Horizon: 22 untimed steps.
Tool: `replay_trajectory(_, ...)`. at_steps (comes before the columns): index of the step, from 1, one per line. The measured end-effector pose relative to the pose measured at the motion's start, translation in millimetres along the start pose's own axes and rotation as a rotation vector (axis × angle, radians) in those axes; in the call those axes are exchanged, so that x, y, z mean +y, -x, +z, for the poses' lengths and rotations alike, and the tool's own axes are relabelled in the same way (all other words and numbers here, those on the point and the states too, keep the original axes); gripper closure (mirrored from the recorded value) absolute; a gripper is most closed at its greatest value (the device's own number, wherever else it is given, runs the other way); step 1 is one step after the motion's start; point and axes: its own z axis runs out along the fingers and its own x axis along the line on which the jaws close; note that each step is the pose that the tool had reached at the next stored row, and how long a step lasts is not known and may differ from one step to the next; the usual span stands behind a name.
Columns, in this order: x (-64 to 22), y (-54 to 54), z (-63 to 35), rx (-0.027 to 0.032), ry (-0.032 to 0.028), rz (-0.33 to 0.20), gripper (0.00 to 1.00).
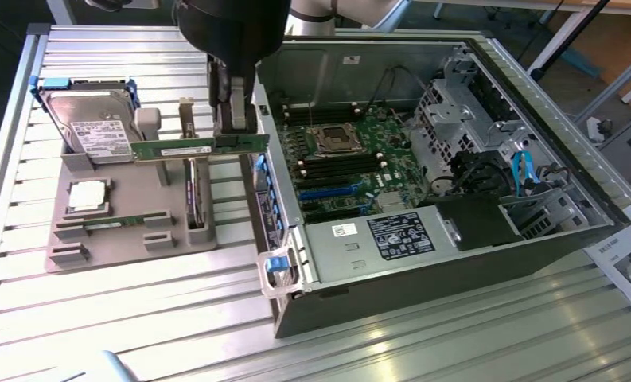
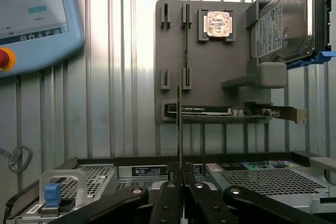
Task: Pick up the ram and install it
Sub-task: 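Pick up the ram and move it above insertion slot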
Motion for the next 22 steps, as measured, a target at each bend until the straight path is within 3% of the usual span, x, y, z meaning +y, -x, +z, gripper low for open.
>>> replay_trajectory(11,-4.8,0.0,-0.4,0.0005,0.0004,-0.005,0.88)
replay_trajectory(22,-42.6,0.5,-2.3,0.0014,0.0014,-0.025,0.88)
